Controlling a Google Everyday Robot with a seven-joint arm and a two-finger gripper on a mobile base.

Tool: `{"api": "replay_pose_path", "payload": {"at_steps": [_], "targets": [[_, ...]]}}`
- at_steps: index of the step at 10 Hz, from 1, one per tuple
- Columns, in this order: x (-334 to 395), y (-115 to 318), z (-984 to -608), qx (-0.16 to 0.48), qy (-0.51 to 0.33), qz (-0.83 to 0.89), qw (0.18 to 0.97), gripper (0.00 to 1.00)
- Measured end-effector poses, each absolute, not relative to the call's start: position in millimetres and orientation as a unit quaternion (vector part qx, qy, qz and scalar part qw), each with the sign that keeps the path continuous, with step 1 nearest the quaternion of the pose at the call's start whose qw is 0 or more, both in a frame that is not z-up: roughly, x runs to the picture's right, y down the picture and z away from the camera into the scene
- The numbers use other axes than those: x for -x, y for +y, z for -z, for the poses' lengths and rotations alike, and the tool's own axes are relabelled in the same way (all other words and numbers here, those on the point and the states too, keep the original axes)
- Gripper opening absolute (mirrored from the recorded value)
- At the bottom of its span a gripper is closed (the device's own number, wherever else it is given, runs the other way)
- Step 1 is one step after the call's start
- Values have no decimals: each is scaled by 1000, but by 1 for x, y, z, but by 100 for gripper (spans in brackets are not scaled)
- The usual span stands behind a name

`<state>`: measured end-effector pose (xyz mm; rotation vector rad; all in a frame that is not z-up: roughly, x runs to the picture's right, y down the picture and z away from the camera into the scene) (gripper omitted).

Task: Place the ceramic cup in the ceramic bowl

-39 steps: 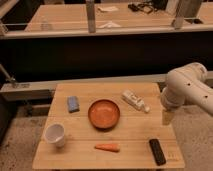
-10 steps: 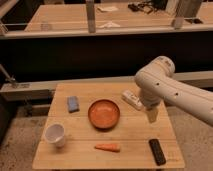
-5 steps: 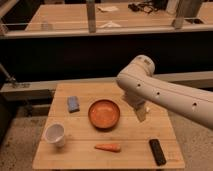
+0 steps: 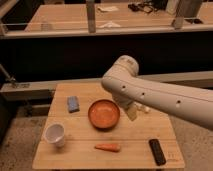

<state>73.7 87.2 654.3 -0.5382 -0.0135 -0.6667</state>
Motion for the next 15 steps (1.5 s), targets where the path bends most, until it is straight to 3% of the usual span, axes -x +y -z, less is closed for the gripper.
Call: {"api": "replay_pose_path", "payload": {"at_steps": [15], "targets": [[60, 100, -661, 217, -82, 486, 843, 80]]}}
